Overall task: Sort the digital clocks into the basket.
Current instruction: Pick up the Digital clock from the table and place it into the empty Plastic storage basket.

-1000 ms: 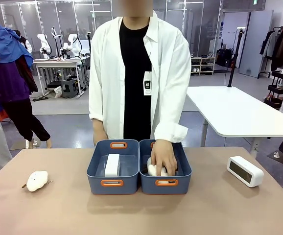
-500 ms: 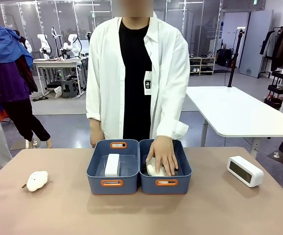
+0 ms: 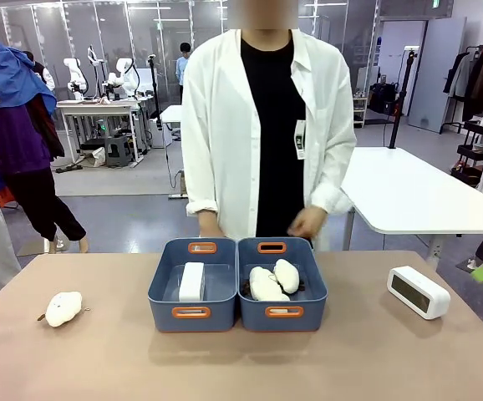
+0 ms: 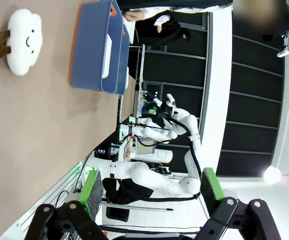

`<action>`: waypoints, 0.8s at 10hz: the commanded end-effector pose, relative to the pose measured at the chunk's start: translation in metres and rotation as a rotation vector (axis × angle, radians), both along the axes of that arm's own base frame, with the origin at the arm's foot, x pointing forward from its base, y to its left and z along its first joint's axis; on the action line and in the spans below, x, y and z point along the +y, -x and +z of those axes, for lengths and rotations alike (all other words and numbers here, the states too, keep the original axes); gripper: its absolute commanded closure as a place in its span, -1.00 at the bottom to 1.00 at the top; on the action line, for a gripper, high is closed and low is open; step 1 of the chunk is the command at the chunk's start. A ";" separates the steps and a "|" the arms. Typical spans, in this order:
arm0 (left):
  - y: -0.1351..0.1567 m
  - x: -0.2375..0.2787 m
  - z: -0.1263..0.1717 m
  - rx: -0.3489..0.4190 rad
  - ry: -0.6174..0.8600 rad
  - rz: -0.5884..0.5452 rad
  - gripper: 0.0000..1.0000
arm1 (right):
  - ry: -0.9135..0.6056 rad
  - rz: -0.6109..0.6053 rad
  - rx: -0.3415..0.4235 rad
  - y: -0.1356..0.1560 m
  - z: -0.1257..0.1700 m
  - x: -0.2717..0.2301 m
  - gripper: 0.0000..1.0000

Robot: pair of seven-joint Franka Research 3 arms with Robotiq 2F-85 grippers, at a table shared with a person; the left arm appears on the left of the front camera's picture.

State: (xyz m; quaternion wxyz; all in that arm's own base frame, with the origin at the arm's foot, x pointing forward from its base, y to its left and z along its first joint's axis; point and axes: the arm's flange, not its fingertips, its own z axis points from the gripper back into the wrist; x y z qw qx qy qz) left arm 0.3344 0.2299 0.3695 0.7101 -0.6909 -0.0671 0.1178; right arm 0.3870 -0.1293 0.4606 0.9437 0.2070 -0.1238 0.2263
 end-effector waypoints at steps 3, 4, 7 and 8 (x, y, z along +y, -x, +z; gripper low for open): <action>0.007 0.001 0.004 -0.006 0.001 -0.011 -1.00 | 0.250 0.112 -0.061 -0.038 -0.077 0.045 -1.00; 0.007 0.001 0.004 -0.006 0.001 -0.011 -1.00 | 0.302 0.119 -0.082 -0.046 -0.086 0.053 -1.00; 0.007 0.001 0.004 -0.006 0.001 -0.011 -1.00 | 0.340 0.084 -0.110 -0.066 -0.089 0.058 -1.00; 0.007 0.001 0.004 -0.006 0.001 -0.011 -1.00 | 0.344 0.068 -0.111 -0.072 -0.089 0.062 -1.00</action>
